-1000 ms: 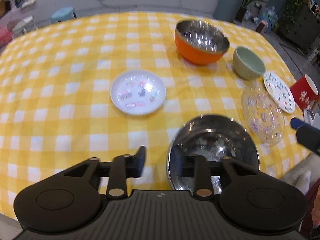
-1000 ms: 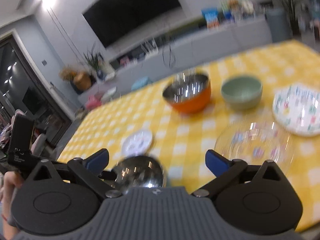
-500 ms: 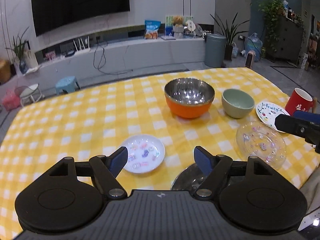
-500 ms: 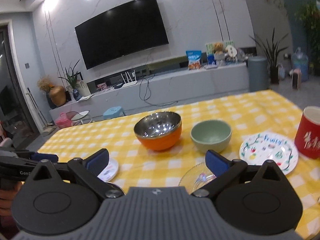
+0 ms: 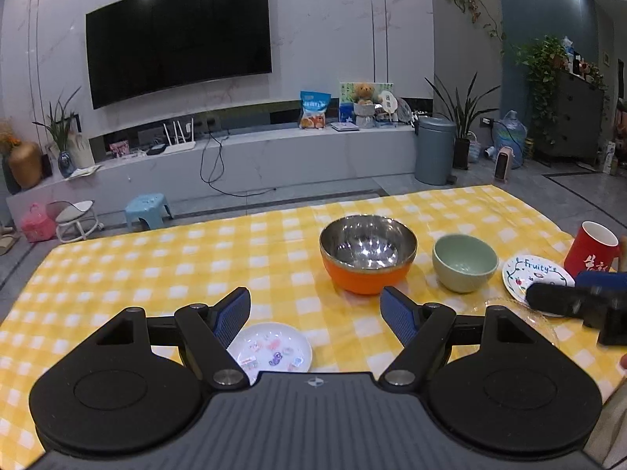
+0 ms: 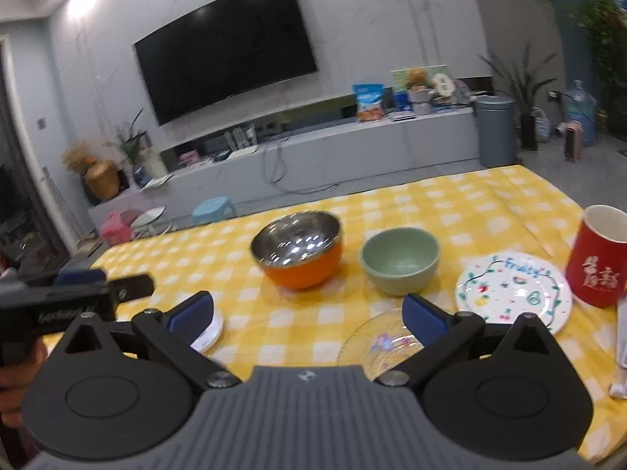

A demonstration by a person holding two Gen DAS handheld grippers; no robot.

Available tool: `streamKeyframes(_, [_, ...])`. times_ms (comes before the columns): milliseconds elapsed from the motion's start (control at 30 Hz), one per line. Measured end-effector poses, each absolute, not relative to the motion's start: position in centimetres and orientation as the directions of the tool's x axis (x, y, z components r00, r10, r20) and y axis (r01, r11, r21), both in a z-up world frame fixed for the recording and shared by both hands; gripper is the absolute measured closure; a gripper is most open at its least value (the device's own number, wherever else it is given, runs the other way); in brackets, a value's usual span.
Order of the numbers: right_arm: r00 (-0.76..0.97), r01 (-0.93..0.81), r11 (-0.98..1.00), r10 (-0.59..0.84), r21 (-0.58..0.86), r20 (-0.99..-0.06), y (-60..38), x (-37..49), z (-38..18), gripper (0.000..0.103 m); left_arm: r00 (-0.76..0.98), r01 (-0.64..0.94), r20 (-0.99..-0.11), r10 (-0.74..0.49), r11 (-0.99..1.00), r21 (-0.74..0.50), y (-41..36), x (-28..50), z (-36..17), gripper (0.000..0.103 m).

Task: Organize plates and bowls
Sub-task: 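Lower the blue bowl onto the cloth and open both tools, then close the left tool on the orange steel bowl rim while the right tool grips it too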

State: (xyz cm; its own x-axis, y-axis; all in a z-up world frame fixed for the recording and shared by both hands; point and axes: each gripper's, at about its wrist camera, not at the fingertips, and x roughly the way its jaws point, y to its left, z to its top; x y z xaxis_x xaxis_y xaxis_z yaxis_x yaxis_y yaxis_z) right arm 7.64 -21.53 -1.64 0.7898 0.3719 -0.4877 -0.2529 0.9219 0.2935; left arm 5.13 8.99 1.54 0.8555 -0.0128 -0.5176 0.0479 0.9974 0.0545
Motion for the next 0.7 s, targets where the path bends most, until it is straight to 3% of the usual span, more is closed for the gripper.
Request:
streamKeyframes(100, [0.827, -0.246, 0.926, 0.354, 0.286, -0.436, -22.5, 7.7, -0.9, 0.003, 0.853, 0.033, -0.521, -0.007, 0.999, 0.040, 8.7, 5.4, 1.8, 0.014])
streamKeyframes(267, [0.832, -0.213, 0.953, 0.293, 0.217, -0.472, -23.6, 9.4, 1.5, 0.003, 0.859, 0.017, -0.512, -0.004, 1.000, 0.020, 8.2, 6.2, 3.3, 0.014])
streamKeyframes(467, [0.839, -0.194, 0.951, 0.288, 0.239, -0.462, -24.7, 11.6, 4.1, 0.003, 0.856, -0.015, -0.516, 0.007, 1.000, -0.012, 7.7, 8.3, 5.0, 0.014])
streamKeyframes(700, [0.860, -0.141, 0.975, 0.206, 0.171, -0.467, -24.3, 14.9, 5.4, 0.003, 0.867, 0.027, -0.498, -0.007, 0.999, 0.032, 6.0, 10.5, 5.1, 0.014])
